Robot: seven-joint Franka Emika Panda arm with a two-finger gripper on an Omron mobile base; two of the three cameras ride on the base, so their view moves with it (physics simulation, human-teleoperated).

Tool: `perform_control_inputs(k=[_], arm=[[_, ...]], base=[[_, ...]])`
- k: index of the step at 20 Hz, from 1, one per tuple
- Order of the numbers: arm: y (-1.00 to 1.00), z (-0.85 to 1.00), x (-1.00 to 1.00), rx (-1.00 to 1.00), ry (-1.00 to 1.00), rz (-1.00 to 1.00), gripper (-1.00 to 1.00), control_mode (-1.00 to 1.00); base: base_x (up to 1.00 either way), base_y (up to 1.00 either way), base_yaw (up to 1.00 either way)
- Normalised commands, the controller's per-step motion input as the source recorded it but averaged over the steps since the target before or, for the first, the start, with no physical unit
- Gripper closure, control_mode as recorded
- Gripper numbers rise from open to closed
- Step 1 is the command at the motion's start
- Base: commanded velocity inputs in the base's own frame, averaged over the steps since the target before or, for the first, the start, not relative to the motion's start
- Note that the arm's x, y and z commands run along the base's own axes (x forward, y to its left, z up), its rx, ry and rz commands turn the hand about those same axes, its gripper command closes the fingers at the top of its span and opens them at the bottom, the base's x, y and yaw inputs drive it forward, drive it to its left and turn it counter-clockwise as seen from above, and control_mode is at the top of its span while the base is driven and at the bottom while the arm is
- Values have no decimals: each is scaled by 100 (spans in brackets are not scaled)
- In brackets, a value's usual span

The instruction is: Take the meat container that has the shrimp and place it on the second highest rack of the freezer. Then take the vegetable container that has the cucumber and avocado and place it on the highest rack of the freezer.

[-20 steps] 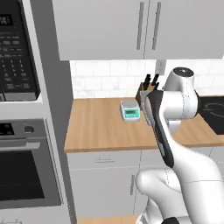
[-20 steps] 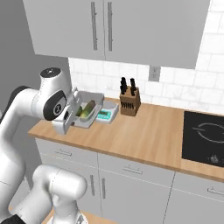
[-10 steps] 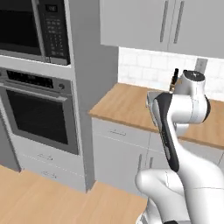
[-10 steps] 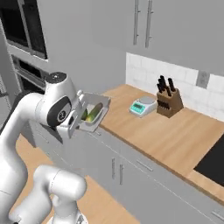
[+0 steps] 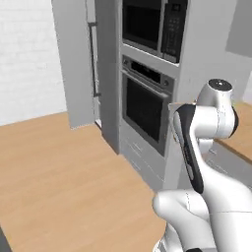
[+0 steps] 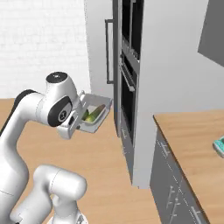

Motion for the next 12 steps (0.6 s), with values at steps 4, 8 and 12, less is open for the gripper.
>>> perform_control_inputs(k=[4, 8, 12], arm=[[0, 0, 0, 0, 0, 0, 100, 100], [0, 0, 0, 0, 0, 0, 100, 100], [0, 0, 0, 0, 0, 0, 100, 100]], base=[[-15, 0, 94], [41, 0, 63], [98, 0, 33]])
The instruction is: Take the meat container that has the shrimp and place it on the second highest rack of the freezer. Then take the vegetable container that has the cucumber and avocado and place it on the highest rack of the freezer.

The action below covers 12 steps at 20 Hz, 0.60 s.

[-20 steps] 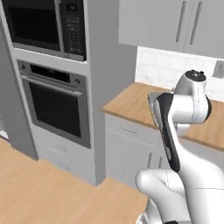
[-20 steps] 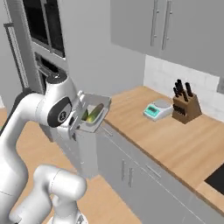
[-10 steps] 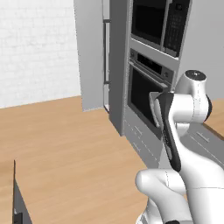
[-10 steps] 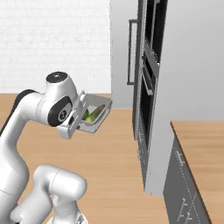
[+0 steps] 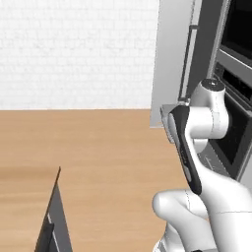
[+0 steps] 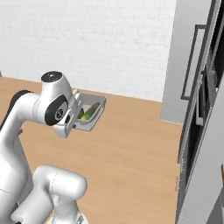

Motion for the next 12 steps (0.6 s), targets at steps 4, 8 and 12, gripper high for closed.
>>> perform_control_inputs(k=[4, 8, 12], arm=[[0, 0, 0, 0, 0, 0, 100, 100], [0, 0, 0, 0, 0, 0, 100, 100], [0, 0, 0, 0, 0, 0, 100, 100]], base=[[100, -1, 21], [100, 0, 13], [100, 0, 9]])
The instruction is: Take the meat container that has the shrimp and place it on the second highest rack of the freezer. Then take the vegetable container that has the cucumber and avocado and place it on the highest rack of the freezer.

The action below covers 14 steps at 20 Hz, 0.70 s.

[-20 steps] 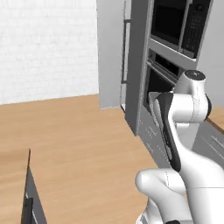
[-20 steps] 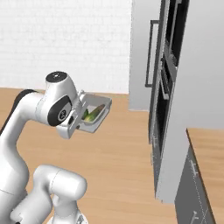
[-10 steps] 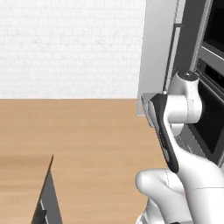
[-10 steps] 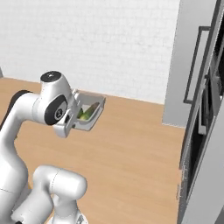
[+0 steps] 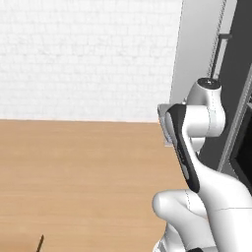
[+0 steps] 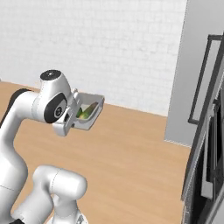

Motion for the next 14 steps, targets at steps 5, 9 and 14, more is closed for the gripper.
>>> perform_control_inputs(k=[5, 9, 14], arm=[[0, 0, 0, 0, 0, 0, 100, 100], [0, 0, 0, 0, 0, 0, 100, 100], [0, 0, 0, 0, 0, 0, 100, 100]], base=[[100, 0, 7], [100, 5, 3], [100, 11, 3]])
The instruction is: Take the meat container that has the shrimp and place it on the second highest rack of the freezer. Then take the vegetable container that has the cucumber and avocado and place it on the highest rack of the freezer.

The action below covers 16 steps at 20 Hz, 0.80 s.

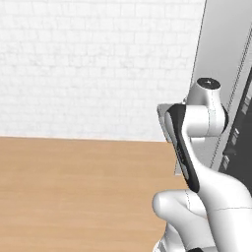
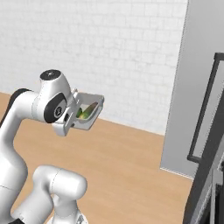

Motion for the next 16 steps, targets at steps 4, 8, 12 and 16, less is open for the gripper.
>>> perform_control_inputs(k=[4, 8, 12, 16], arm=[[0, 0, 0, 0, 0, 0, 100, 100], [0, 0, 0, 0, 0, 0, 100, 100], [0, 0, 0, 0, 0, 0, 100, 100], [0, 0, 0, 0, 0, 0, 100, 100]], base=[[100, 23, 0], [100, 16, 0], [98, 47, -15], [76, 70, -51]])
